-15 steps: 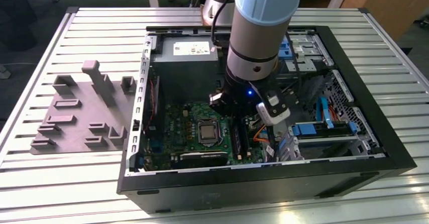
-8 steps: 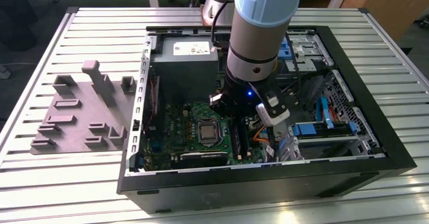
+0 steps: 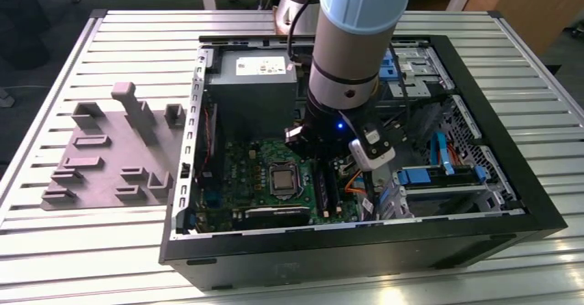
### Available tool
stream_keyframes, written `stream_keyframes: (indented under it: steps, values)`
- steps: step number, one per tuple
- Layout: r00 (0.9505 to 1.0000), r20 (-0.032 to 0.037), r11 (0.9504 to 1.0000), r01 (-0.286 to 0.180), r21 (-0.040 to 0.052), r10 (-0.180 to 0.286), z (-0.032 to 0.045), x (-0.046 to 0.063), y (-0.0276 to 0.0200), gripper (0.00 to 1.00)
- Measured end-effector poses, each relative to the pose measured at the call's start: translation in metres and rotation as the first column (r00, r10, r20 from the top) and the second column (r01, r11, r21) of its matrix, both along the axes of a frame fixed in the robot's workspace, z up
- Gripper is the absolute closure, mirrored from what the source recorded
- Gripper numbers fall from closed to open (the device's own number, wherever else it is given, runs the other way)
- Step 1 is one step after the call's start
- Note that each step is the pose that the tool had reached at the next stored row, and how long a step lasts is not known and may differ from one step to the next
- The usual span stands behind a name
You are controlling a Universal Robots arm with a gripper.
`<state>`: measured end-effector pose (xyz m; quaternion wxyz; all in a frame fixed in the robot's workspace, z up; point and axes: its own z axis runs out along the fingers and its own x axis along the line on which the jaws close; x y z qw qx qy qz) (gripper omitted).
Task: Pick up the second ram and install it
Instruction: 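Press down the second ram until it locks into place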
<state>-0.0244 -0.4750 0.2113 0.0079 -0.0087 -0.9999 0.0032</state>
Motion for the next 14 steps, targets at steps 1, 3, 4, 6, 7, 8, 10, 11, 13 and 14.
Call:
stream_keyframes:
  steps: [1,3,4,6,7,8,10,11,13,14]
  values:
    - [1.0,0.0,1.0,0.0,0.0001,0.0,0.0001,0.0,0.0,0.86]
    - [1.0,-0.0001,1.0,0.0,-0.0001,0.0,0.0005,-0.0001,0.0,0.86]
    - [1.0,0.0,1.0,0.0,0.0,0.0,0.0006,-0.0002,0.0,0.86]
    - [1.0,0.0,1.0,0.0,0.0002,0.0,0.0007,-0.0005,-0.0001,0.86]
    - [1.0,0.0,1.0,0.0,0.0004,0.0,0.0008,-0.0005,-0.0001,0.86]
    - [1.0,-0.0001,1.0,-0.001,0.0004,0.001,0.0012,-0.0007,-0.0001,0.86]
    - [1.0,0.0,1.0,-0.001,0.0011,0.001,0.0017,-0.0011,-0.0001,0.86]
    - [1.0,0.0,1.0,-0.002,0.0015,0.002,0.0018,-0.0012,-0.0001,0.86]
    - [1.0,0.0,1.0,-0.002,0.002,0.002,0.002,-0.0013,0.0,0.86]
    - [1.0,-0.0001,1.0,-0.002,0.0019,0.002,0.0024,-0.0015,-0.0001,0.86]
